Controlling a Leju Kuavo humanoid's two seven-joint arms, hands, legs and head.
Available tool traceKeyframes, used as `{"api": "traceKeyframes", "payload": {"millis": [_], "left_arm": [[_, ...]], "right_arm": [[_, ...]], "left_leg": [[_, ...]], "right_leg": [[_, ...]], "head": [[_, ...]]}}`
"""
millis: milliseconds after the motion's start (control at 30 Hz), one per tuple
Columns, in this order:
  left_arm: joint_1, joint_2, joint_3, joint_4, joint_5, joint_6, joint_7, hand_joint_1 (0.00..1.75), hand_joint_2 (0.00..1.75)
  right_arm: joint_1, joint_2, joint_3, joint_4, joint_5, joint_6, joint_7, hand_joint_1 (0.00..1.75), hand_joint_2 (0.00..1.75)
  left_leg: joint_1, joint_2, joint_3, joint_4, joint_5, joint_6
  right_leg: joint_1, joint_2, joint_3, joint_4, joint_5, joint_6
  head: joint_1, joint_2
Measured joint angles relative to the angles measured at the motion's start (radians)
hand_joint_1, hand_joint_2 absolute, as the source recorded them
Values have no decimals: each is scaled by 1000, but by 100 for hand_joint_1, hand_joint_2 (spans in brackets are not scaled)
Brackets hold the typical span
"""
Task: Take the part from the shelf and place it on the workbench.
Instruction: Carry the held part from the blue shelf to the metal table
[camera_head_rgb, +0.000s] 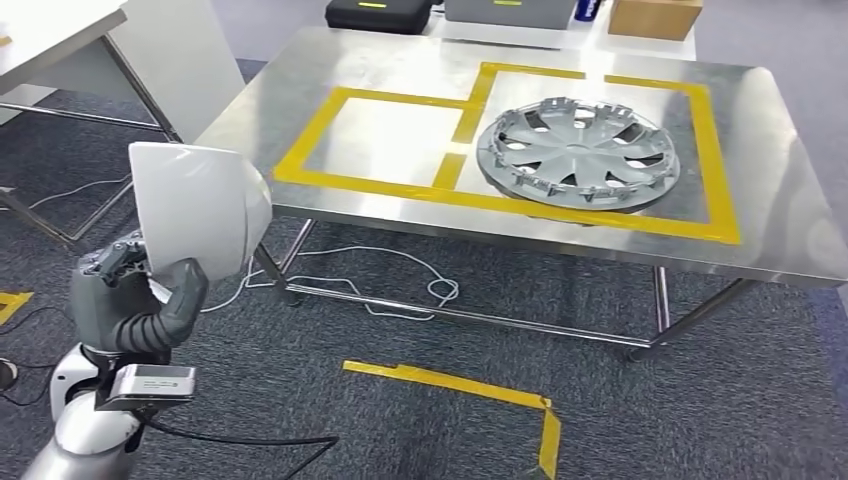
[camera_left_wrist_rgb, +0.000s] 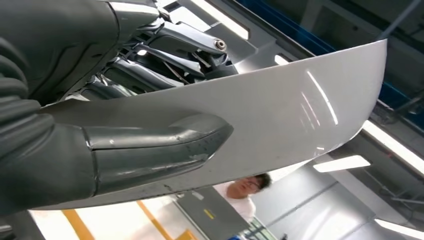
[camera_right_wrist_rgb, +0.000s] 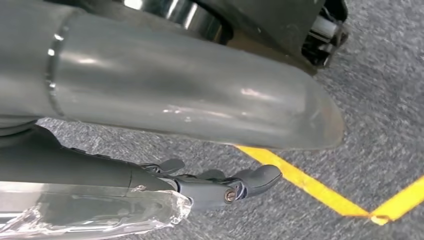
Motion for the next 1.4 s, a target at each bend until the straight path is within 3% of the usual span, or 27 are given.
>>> {"api": "traceKeyframes", "payload": {"millis": [67, 100, 200, 233, 267, 333, 400, 433, 533, 600, 633, 700, 733, 767, 800, 867, 900, 967, 1033, 1100, 1133, 1233, 1267, 1300, 1367, 1400], "left_arm": [[0, 0, 2, 0, -1, 0, 2, 175, 175], [0, -1, 2, 0, -1, 0, 3, 175, 175], [-1, -2, 3, 0, -1, 0, 3, 175, 175], [0, -2, 3, 0, -1, 0, 4, 175, 175], [1, -2, 3, 0, -1, 0, 4, 175, 175], [1, -2, 3, 0, -1, 0, 4, 175, 175], [1, -2, 3, 1, -1, 0, 5, 175, 175], [0, -2, 3, 1, -2, 0, 5, 175, 175], [-1, -2, 3, 1, -3, 0, 6, 175, 175], [-3, -1, 4, 1, -4, 0, 6, 175, 175], [-4, -1, 5, 1, -4, 0, 6, 175, 175], [-3, -1, 5, 2, -4, 0, 7, 175, 175], [-2, -1, 6, 4, -4, 0, 7, 175, 175], [-1, -1, 6, 5, -4, 0, 8, 175, 175], [-1, -1, 7, 6, -4, 0, 9, 175, 175], [-1, 1, 12, 7, -4, 0, 10, 175, 175], [-3, 2, 14, 8, -4, 0, 11, 175, 175], [-6, 3, 18, 10, -4, 0, 13, 175, 175], [-8, 4, 21, 10, -4, 0, 15, 175, 175], [-11, 5, 24, 11, -4, -1, 16, 175, 175], [-13, 6, 25, 11, -4, -1, 17, 175, 175], [-14, 6, 26, 14, -6, -2, 19, 175, 175], [-14, 6, 26, 15, -6, -3, 21, 175, 175], [-13, 6, 27, 17, -7, -3, 22, 175, 175], [-13, 6, 28, 18, -7, -3, 23, 175, 175], [-14, 6, 29, 19, -7, -3, 23, 175, 175]], "right_arm": [[-1, 0, 0, 0, 0, 0, 0, 0, 0], [-2, 0, 0, 0, 0, 0, 0, 0, 0], [-1, 0, 0, 0, 0, 0, 0, 0, 0], [1, 0, 0, 0, 0, 0, 0, 0, 0], [3, 0, 0, 0, 0, 0, 1, 0, 0], [4, 0, 0, 0, 0, 0, 1, 0, 0], [2, 0, 0, 0, 0, 0, 1, 0, 0], [1, 0, 0, 0, 0, 0, 2, 0, 0], [3, 0, 0, 1, -1, -1, 4, 0, 0], [4, 0, 0, 1, -1, -1, 5, 0, 0], [4, 0, 0, 1, -1, -2, 5, 0, 0], [2, 0, 0, 1, -1, -2, 6, 0, 0], [2, 0, 0, 1, -2, -2, 7, 0, 0], [4, 0, 0, 1, -3, -2, 8, 0, 0], [5, 0, 0, 1, -4, -2, 8, 0, 0], [5, 0, 0, 1, -4, -1, 9, 0, 0], [4, 0, 0, 1, -5, -1, 9, 0, 0], [3, 0, 0, 2, -5, -1, 10, 0, 0], [3, 0, 0, 2, -6, -1, 11, 0, 0], [2, 0, 0, 2, -6, 0, 11, 0, 0], [0, 0, 0, 2, -6, 0, 11, 0, 0], [1, 0, 0, 2, -6, 0, 12, 0, 0], [3, 0, 0, 2, -6, 1, 12, 0, 0], [4, 0, 0, 2, -6, 1, 12, 0, 0], [5, 0, 0, 3, -6, 2, 12, 0, 0], [4, 0, 0, 3, -6, 2, 12, 0, 0]], "left_leg": [[2, -1, 9, -6, -2, 11], [4, 0, 16, -9, -4, 17], [2, 1, 29, -11, -15, 28], [1, 1, 34, -10, -20, 29], [0, 0, 40, -10, -25, 30], [0, -2, 59, -11, -39, 26], [-3, -3, 73, -10, -54, 17], [-5, -3, 75, -10, -58, 12], [-6, -2, 80, -15, -65, -2], [-5, -2, 68, 20, -87, -11], [-4, -2, 43, 68, -108, -13], [-4, -2, -36, 197, -148, -16], [-4, -2, -70, 243, -151, -16], [-4, -2, -91, 259, -135, -16], [-4, -2, -93, 237, -98, -15], [-5, -1, -59, 129, -9, -8], [-7, -1, -38, 75, 15, -3], [-12, 0, -16, 21, 14, 7], [-11, -2, -6, 3, 5, 17], [-7, -3, 11, -4, -1, 27], [-5, -3, 18, -6, -4, 31], [-6, -2, 29, -6, -18, 38], [-6, -3, 35, -6, -23, 38], [-5, -3, 43, -6, -29, 37], [-5, -4, 62, -6, -42, 32], [-6, -4, 69, -6, -48, 27]], "right_leg": [[-2, -2, -5, 15, -13, 11], [-3, -2, -22, 50, -30, 15], [-4, -3, -139, 246, -93, 24], [-4, -3, -171, 287, -94, 24], [-4, -3, -186, 291, -74, 24], [-4, -4, -156, 189, 12, 19], [-2, -4, -101, 70, 63, 12], [-1, -4, -85, 40, 65, 7], [-1, -2, -70, 20, 49, -9], [-4, -2, -57, 12, 44, -20], [-5, -2, -51, 9, 41, -26], [-4, -2, -40, 8, 31, -33], [-3, -2, -33, 8, 25, -34], [-2, -1, -25, 8, 19, -34], [-2, 0, -15, 8, 12, -34], [-1, 3, 3, 8, -3, -29], [0, 4, 10, 9, -11, -24], [2, 3, 13, 10, -17, -12], [1, 1, 15, 14, -16, 0], [0, 0, -1, 54, -31, 10], [-1, 0, -27, 99, -50, 15], [-4, -1, -145, 273, -107, 24], [-4, -1, -168, 291, -101, 26], [-4, -1, -172, 271, -74, 25], [-4, -2, -133, 152, 13, 22], [-2, -3, -111, 91, 34, 17]], "head": [[2, 0], [5, 0], [11, 0], [11, 0], [11, 0], [12, 0], [12, 0], [11, 0], [7, 0], [4, 0], [2, 0], [1, 0], [1, 0], [1, 0], [1, 0], [1, 0], [1, 0], [2, 0], [3, 0], [7, 0], [10, 0], [15, 0], [16, 0], [16, 0], [16, 0], [16, 0]]}}
